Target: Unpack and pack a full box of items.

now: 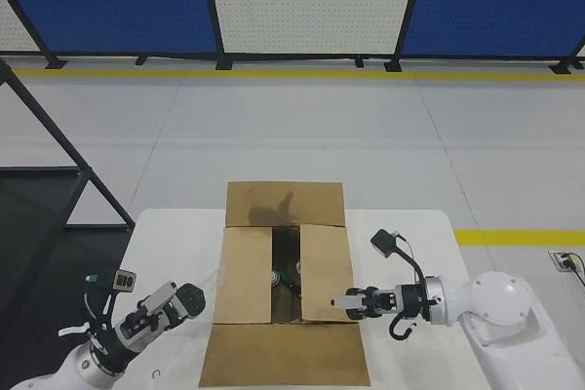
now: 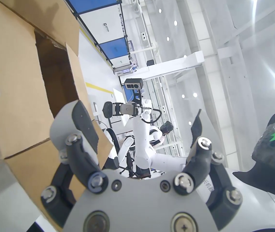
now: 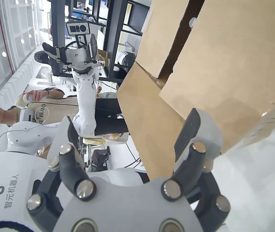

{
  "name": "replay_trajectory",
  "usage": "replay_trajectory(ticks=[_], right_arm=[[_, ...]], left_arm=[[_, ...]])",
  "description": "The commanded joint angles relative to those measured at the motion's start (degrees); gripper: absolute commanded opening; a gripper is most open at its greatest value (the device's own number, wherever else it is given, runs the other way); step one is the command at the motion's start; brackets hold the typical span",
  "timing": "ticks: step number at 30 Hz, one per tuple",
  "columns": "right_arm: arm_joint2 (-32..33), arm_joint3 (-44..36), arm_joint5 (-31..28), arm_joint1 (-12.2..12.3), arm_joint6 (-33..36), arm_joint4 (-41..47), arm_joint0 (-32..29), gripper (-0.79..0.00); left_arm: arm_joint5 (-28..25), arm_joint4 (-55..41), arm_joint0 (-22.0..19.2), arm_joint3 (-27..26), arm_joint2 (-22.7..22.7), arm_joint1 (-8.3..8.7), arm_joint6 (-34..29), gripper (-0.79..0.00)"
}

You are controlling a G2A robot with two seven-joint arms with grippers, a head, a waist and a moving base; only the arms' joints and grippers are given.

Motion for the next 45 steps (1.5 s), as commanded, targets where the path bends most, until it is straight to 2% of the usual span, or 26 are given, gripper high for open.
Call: replay_trajectory(ticks=[1, 5, 10, 16, 20, 24, 26, 38, 40, 42, 45], right_arm=[[0.0, 0.0, 0.02, 0.0, 0.0, -0.05, 0.0, 0.0], [-0.27, -0.94, -1.0, -0.02, -0.44, 1.45, -0.72, 0.0], [0.79, -1.53, -0.55, 0.6, 1.94, 2.78, -1.57, 0.0], [5.84, -5.09, -1.15, 1.9, 4.92, 6.63, -7.28, 0.0], [11.18, -9.31, -2.71, 2.75, 3.94, 10.47, -14.78, 0.0], [15.2, -12.93, -3.08, 3.25, 0.52, 12.14, -21.44, 0.0], [16.12, -13.48, -1.69, 3.43, -0.93, 11.21, -23.02, 0.0], [16.12, -13.48, -1.69, 3.43, -0.93, 11.21, -23.02, 0.0], [15.07, -13.53, -0.88, 3.42, -0.46, 12.21, -23.18, 0.0], [14.37, -12.72, 0.74, 3.5, -1.45, 11.94, -22.47, 0.0], [13.59, -11.35, 3.24, 3.67, -1.32, 12.8, -22.06, 0.0]], left_arm=[[-0.01, 0.0, 0.0, 0.0, -0.01, 0.0, -0.01, 0.0], [0.32, 0.87, -0.12, 0.27, 0.35, -0.05, 1.78, 0.0], [1.11, 3.05, -3.98, 3.13, 2.69, -0.13, 4.27, 0.0], [1.29, 3.71, -12.79, 10.33, 5.89, -0.1, 2.58, 0.0], [1.41, 2.66, -19.95, 17.18, 8.12, -0.14, 0.17, 0.0], [1.65, 3.58, -25.78, 23.65, 9.95, -0.24, 0.55, 0.0], [1.77, 3.93, -26.11, 23.98, 10.09, -0.24, 0.69, 0.0], [1.77, 3.93, -26.11, 23.98, 10.09, -0.24, 0.69, 0.0], [4.42, 3.24, -26.35, 25.0, 10.83, -0.26, 0.01, 0.0], [6.13, 2.68, -29.2, 28.21, 11.47, -0.32, 0.28, 0.0], [4.09, 4.46, -33.98, 34.24, 14.09, -0.73, 1.62, 0.0]])
